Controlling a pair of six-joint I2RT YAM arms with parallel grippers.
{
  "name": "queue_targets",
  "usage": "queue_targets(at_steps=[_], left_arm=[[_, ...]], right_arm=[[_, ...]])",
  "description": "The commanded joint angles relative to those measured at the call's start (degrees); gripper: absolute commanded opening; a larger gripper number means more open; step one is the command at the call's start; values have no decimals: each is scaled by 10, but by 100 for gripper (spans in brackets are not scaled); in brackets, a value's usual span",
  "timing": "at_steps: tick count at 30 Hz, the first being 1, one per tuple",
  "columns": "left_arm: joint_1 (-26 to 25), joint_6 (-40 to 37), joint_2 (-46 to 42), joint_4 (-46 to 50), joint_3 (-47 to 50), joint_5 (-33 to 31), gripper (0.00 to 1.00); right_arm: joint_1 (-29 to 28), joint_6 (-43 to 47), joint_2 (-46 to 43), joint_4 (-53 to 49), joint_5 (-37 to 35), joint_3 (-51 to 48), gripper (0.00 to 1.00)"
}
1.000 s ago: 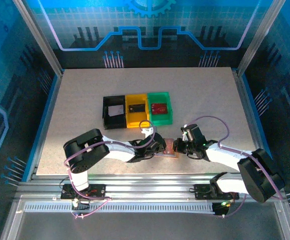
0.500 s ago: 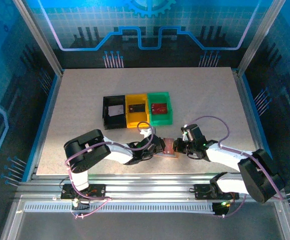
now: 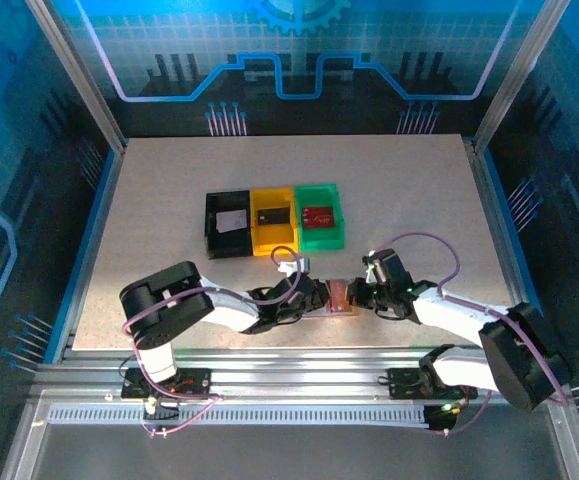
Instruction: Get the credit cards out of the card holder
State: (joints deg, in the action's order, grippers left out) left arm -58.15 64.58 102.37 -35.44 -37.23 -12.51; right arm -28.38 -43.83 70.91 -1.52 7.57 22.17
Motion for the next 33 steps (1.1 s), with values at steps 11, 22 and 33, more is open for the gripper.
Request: queue_targets(at_steps=[11,22,33], left_arm=[[10,-4,-55,9,44,7,0],[23,-17,-119,48,56,17,0],[38,-49,-193,112,61,56,0]], right_arm=[[14,15,-4,-97,-24,-6,0],[15,28,-2,-93,-16,0,0],[45,96,-61,-115,51,46,30]])
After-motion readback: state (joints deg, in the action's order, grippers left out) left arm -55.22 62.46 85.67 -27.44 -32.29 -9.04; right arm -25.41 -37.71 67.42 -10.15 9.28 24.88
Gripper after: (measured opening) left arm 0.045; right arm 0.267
